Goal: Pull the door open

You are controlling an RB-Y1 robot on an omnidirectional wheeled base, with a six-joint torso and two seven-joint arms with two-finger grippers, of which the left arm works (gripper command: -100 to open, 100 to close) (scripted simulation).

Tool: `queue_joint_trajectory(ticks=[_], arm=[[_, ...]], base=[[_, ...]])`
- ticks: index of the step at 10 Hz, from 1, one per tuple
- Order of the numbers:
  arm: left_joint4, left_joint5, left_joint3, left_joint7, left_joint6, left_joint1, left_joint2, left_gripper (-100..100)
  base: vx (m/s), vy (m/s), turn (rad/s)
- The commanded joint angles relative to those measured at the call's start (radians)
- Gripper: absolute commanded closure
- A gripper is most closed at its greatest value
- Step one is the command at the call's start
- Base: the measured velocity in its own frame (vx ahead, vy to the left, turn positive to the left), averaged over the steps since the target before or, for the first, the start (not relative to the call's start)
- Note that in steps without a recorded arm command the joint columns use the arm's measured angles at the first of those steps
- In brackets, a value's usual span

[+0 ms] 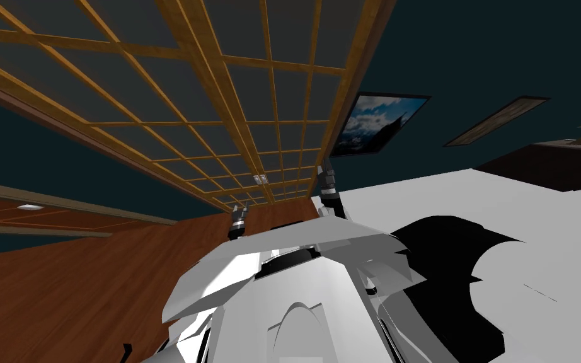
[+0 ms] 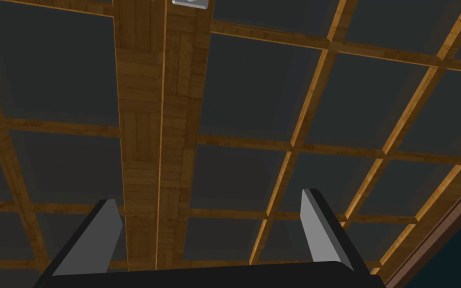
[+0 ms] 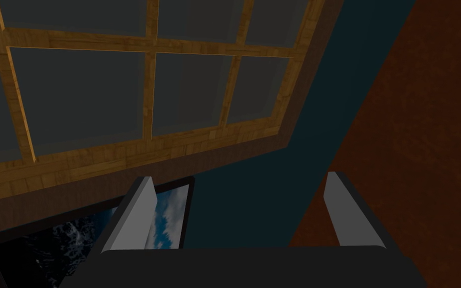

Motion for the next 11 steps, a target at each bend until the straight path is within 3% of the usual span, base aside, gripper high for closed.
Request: queue_joint_trajectory(ticks=[1, 2, 11], arm=[[0.028, -0.005, 0.006, -0.025, -0.01, -0.007, -0.001, -100], [0.065, -0.01, 0.014, -0.053, -0.022, -0.017, -0.001, -100], [0.238, -0.036, 0.05, -0.19, -0.078, -0.071, -0.008, -100]], base=[[0.095, 0.023, -0.062], [0.136, 0.019, -0.103], [0.124, 0.021, -0.07]])
